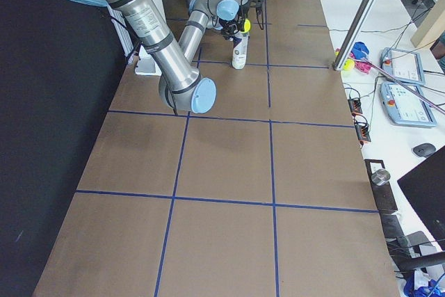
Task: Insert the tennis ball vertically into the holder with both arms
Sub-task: 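Lift the second ball over the can with the right gripper and drop it in, then open the left gripper to release the can while the right gripper withdraws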
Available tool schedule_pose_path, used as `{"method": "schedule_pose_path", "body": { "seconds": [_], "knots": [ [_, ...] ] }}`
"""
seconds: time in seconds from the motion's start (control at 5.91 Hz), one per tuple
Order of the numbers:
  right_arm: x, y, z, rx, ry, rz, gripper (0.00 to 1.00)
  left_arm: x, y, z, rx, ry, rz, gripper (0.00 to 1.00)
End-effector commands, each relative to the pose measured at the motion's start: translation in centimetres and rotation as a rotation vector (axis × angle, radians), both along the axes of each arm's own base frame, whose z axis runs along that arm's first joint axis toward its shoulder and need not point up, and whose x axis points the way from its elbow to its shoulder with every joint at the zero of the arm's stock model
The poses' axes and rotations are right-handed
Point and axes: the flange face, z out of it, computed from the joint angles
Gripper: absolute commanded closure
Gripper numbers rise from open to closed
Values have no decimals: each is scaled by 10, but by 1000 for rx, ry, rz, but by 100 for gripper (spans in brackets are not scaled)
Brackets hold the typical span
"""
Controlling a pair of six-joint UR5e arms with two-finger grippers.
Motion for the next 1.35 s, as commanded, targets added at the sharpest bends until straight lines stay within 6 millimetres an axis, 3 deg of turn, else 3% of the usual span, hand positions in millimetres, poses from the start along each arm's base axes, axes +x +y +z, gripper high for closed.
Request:
{"method": "schedule_pose_path", "body": {
  "seconds": [0.0, 0.17, 0.34, 0.51, 0.68, 0.85, 1.02, 1.18],
  "knots": [
    [0, 0, 1, 2, 3, 4, 2, 0, 0, 0, 0, 0, 0, 10],
    [1, 0, 3, 9, 4, 0, 1, 0, 0, 0, 0, 0, 0, 10],
    [16, -12, 19, -2, 20, 18, 1, -1, 0, 0, 0, 4, 1, 10],
    [39, -30, 49, 37, 65, 26, 1, -8, 2, -5, 13, 48, 0, 9],
    [62, -49, 64, 66, 92, 29, 1, -19, 6, -20, 26, 94, 2, 8],
    [101, -74, 85, 38, 99, 38, 1, -35, 10, -41, 43, 146, 3, 7],
    [139, -93, 119, 78, 143, 14, 1, -48, 11, -54, 52, 181, -2, 8],
    [153, -102, 147, 105, 189, -1, 1, -72, -2, -65, 65, 212, -33, 4]
  ]
}}
